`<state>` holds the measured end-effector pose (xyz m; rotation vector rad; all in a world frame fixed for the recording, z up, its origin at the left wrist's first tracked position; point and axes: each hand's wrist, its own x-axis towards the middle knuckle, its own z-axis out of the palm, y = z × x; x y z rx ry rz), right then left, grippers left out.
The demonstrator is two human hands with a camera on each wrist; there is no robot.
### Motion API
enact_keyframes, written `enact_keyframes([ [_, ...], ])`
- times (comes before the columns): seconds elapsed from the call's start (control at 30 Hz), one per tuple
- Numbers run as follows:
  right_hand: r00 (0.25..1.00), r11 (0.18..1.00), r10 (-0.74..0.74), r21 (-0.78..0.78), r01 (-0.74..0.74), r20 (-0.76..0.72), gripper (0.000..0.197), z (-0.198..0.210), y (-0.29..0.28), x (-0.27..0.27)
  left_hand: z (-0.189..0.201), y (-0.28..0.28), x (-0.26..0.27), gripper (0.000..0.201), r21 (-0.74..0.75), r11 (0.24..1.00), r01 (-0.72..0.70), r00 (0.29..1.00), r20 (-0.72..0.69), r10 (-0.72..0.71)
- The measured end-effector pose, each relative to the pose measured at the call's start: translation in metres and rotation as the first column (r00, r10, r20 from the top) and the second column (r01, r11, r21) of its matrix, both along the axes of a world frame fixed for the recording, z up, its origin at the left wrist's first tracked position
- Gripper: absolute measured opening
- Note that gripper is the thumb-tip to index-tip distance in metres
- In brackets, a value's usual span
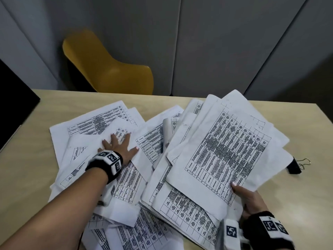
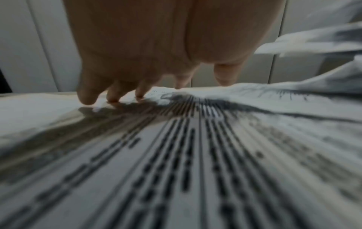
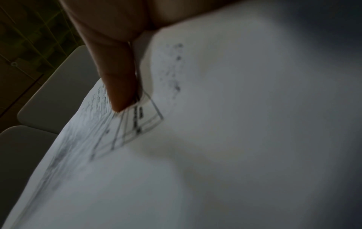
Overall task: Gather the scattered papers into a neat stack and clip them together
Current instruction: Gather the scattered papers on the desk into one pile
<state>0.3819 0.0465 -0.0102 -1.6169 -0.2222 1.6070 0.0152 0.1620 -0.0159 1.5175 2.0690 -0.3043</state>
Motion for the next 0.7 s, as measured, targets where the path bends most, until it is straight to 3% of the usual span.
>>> enact_keyframes([
  [0.1,0.999,1.0,-0.003,-0.029,0.005,0.049,0.065,-0.002,0.0,0.001,-0.006,-0.01,0.016,0.083,-0.021,0.98,0.198,0.98,-0.019,-0.198],
  [0.2,0.999,0.999,0.035,-0.029,-0.035,0.023,0.049,-0.004,0.001,0.004,-0.005,-0.032,0.028,0.087,-0.014,0.935,0.354,0.935,0.01,-0.354],
  [0.3,0.994,0.997,0.08,0.018,-0.078,-0.07,0.035,-0.003,0.001,0.007,-0.002,-0.045,0.023,0.089,0.079,0.917,0.391,0.917,0.056,-0.396],
  [0.37,0.992,0.996,0.091,0.035,-0.088,-0.087,0.028,-0.003,0.002,0.007,-0.001,-0.037,0.013,0.093,0.254,0.926,0.28,0.941,0.118,-0.317],
  [0.43,0.994,0.997,0.075,0.024,-0.073,-0.083,0.021,-0.005,0.002,0.008,-0.002,-0.021,0.0,0.094,0.357,0.931,0.082,0.985,0.112,-0.13],
  [0.5,0.995,0.998,0.064,0.016,-0.063,-0.079,0.021,-0.007,0.002,0.008,-0.003,-0.007,-0.011,0.099,0.298,0.952,-0.064,0.997,0.061,0.048],
  [0.57,0.994,0.996,0.082,0.031,-0.08,-0.078,0.045,-0.011,0.002,0.009,-0.003,0.0,-0.015,0.105,0.217,0.969,-0.116,0.993,0.026,0.114],
  [0.63,0.995,0.996,0.091,0.032,-0.089,-0.052,0.069,-0.017,0.002,0.01,-0.002,0.004,-0.011,0.106,0.233,0.966,-0.116,0.993,0.029,0.112],
  [0.7,0.995,0.996,0.083,0.026,-0.082,-0.05,0.052,-0.018,0.002,0.011,-0.001,0.008,-0.003,0.107,0.237,0.967,-0.099,0.994,0.077,0.083],
])
